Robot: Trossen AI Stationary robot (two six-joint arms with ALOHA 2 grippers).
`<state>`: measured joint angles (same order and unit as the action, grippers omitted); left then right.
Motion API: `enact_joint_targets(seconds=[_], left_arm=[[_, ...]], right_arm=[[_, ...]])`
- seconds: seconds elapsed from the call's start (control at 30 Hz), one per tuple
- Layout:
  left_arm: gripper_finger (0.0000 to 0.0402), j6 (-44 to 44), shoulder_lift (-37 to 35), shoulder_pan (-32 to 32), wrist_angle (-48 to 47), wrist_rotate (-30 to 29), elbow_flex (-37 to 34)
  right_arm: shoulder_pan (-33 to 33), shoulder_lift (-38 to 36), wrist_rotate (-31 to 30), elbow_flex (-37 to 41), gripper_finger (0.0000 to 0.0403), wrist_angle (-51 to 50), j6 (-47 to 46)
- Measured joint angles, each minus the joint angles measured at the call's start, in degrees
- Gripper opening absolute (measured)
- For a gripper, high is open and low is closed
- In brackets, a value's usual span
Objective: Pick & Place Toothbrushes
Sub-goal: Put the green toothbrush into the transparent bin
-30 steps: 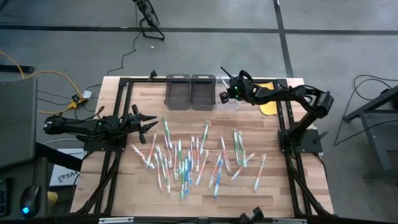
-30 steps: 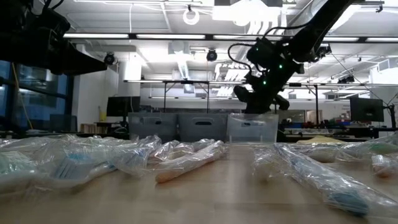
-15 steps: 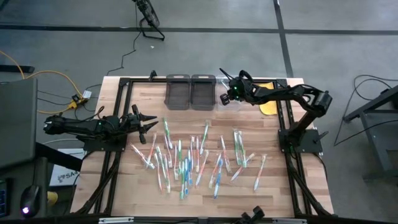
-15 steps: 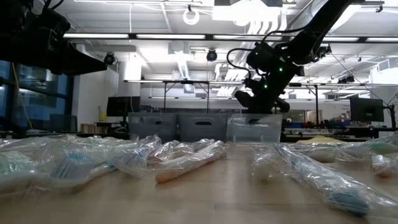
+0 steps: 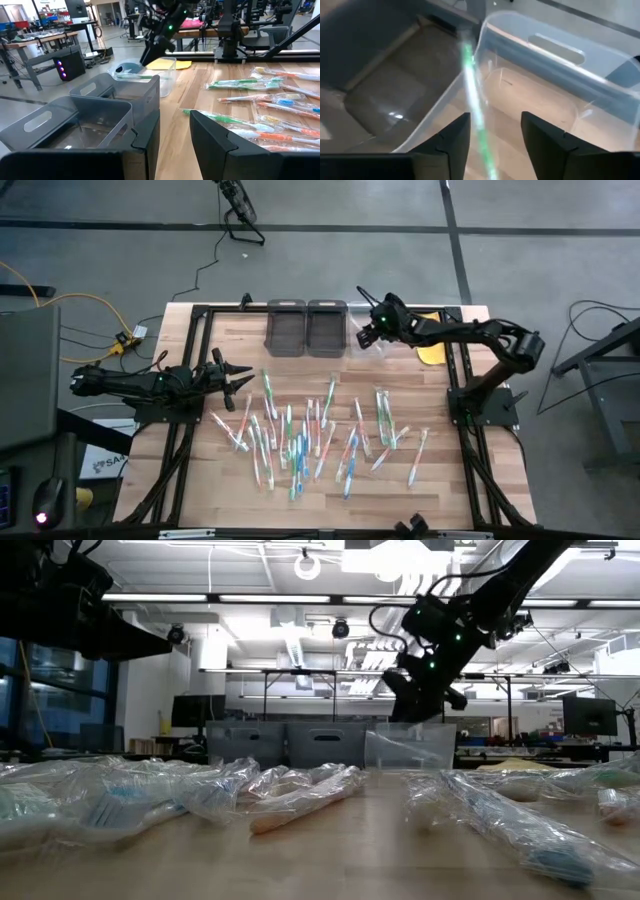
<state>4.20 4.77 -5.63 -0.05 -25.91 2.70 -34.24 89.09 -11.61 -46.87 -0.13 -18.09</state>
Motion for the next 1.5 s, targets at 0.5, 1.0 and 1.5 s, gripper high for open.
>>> enact_joint_targets(seconds=[0.5, 1.0, 1.5], left_arm=[[0.0101, 0.0, 0.0, 0.0, 0.2, 0.0, 0.0], [0.0101, 5.8, 0.0, 0.0, 1.8, -0.4, -0.2], [0.0101, 7.2, 0.0, 0.0, 2.9, -0.3, -0.2]], right_arm=[[0.2, -18.7, -1.6, 0.0, 0.0177, -20.9, 0.7], [-2.0, 2.9, 3.7, 0.0, 0.0164, 5.3, 10.6], [-3.0, 8.0, 7.6, 0.0, 0.0141, 11.5, 11.2]])
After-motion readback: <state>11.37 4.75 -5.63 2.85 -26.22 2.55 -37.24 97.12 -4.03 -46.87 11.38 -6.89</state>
